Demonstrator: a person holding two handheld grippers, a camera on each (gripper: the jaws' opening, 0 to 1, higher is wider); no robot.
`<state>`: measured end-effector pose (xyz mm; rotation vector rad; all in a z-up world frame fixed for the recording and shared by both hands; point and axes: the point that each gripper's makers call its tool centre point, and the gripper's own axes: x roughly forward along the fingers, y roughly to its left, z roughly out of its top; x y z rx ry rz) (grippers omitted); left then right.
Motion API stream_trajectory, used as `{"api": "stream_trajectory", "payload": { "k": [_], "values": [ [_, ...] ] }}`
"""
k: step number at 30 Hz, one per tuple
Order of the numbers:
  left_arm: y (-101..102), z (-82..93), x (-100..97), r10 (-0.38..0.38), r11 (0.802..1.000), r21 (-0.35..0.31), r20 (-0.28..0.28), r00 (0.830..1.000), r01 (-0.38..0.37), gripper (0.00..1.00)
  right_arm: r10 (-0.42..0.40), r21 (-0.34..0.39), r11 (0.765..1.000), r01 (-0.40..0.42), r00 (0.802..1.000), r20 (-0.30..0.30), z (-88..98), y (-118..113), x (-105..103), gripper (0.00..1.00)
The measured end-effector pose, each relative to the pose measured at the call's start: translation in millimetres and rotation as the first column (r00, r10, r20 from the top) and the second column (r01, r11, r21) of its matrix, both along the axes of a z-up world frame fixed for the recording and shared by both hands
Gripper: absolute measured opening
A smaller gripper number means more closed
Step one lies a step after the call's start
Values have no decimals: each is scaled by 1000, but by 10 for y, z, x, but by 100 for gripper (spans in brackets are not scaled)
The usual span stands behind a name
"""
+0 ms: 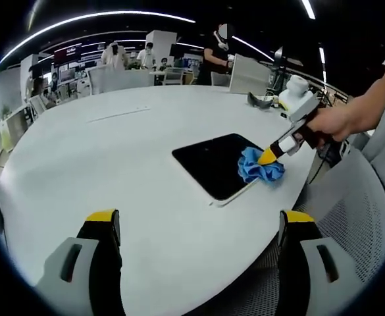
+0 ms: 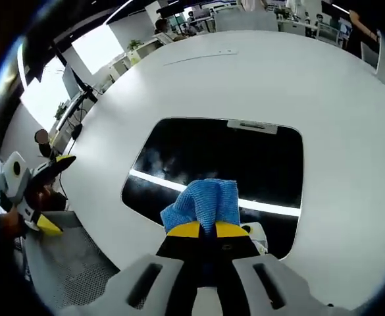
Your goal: Wipe the mirror surface with the cleaning cloth until all visible marks leave the cleaned area.
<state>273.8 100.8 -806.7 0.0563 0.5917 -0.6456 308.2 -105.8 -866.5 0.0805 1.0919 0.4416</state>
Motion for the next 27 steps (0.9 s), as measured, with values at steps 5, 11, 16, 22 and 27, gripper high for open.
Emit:
{"api": "stream_trajectory", "payload": {
  "k": [5,11,16,22,27],
  "values": [
    [0,1,-4,1,1000,4,2,1000,-1,99,7,4,1000,-7,1000,-2,1,7,-59,0],
    [-10,-12,-15,-2,1000,10,-5,1000,2,99,30,4,1000,-30,1000,-3,3,14,-112,0],
    [3,-22,-12,1,1000,16,-7,1000,-1,99,31,13,999,-31,999,-19,8,11,-106,0],
    [1,-15,-8,4,1000,13,-4,1000,-4,99,42,17,999,-41,999,-28,8,12,-103,0],
    [-2,-10,-7,4,1000,13,-3,1000,-4,99,38,22,999,-38,999,-29,19,-14,-96,0]
  ]
}}
